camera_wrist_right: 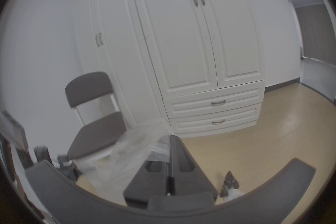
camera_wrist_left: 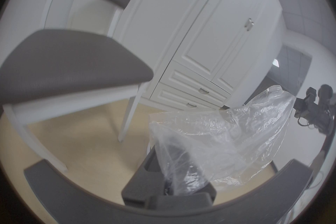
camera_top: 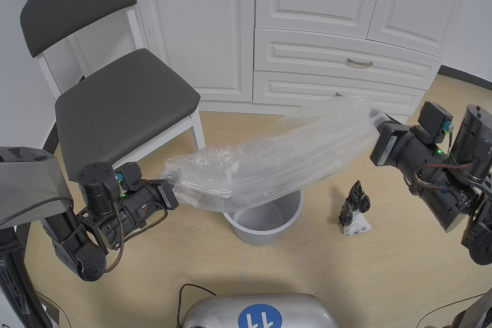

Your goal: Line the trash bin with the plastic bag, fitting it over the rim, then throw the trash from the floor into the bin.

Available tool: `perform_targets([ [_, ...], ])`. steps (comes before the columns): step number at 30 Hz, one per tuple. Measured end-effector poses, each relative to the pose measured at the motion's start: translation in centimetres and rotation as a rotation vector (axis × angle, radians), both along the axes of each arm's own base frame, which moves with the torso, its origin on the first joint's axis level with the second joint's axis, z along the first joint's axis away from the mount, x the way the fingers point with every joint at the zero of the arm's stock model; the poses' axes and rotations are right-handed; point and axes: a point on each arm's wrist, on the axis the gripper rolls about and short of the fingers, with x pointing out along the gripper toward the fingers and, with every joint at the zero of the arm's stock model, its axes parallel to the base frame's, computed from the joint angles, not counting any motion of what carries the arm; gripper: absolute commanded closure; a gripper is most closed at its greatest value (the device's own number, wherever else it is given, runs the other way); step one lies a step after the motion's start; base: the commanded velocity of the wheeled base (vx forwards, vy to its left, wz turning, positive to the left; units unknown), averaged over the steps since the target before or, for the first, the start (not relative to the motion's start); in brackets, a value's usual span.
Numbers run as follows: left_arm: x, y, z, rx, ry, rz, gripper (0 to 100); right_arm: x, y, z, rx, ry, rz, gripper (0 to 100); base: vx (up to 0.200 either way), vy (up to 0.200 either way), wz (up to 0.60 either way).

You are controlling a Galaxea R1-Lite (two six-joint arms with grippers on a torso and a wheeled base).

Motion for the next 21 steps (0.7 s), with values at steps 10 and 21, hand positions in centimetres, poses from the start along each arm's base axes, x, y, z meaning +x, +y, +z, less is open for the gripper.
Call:
perform_targets([
  [10, -3.0, 1.4, 5.0, 0.098, -0.213, -0.01, 100, -2.3, -3.2, -2.3, -0.173, 0.085, 0.049, 100, 0.0, 0.0, 0.0],
  [21, -5.1, 5.0, 8.5, 0.1, -0.266, -0.027, 100, -2.6, -4.7, -3.9, -0.292, 0.131, 0.03, 100, 0.0, 0.0, 0.0],
])
